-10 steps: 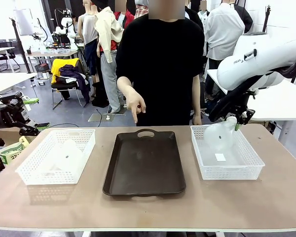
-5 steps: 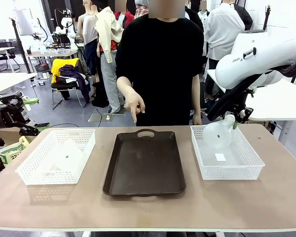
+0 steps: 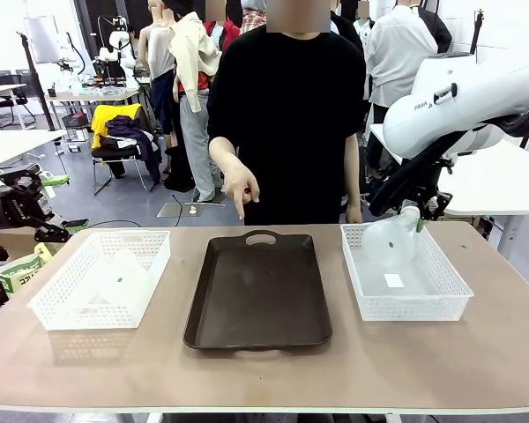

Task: Prepare the laboratory tools.
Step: While moving the picked Big flask to the Handle tray indicated by the person, stop as directed by the person.

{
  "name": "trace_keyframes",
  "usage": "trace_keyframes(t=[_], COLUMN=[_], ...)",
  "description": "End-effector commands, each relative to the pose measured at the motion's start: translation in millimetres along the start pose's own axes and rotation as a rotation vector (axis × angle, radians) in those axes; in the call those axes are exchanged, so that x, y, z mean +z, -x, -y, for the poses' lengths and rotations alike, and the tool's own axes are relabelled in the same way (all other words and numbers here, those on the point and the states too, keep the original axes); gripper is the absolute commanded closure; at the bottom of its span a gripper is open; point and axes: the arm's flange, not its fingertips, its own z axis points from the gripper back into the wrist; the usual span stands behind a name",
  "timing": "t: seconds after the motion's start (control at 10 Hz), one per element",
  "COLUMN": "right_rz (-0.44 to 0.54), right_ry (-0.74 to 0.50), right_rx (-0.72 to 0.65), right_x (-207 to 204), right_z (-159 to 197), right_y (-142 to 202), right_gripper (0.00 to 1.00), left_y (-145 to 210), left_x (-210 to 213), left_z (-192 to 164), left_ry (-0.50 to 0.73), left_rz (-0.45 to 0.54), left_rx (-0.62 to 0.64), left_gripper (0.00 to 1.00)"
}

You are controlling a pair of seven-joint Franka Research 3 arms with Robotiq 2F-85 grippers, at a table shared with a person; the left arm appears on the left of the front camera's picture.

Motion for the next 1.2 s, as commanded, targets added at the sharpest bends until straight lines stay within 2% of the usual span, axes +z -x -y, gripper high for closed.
trace_keyframes(t=[0.0,0.4,0.6,0.9,1.1], right_rz=[0.015,0.011,0.023,0.075,0.058], right_ry=[0.022,0.01,-0.025,-0.119,-0.164], right_rx=[0.023,0.038,0.069,0.212,0.33], right_x=[10,18,32,75,95], right_z=[-2,-5,-12,-55,-95], right_y=[-1,0,11,52,86], right_gripper=[1.0,1.0,1.0,1.0,1.0], left_y=[0,0,0,0,0], left_x=[1,1,1,1,1], left_z=[2,2,2,2,2], left_ry=[0.005,0.005,0.005,0.005,0.005], left_rz=[-0.003,-0.003,-0.003,-0.003,-0.003], left_rx=[-0.008,-0.008,-0.008,-0.008,-0.008], left_gripper=[0.0,0.0,0.0,0.0,0.0])
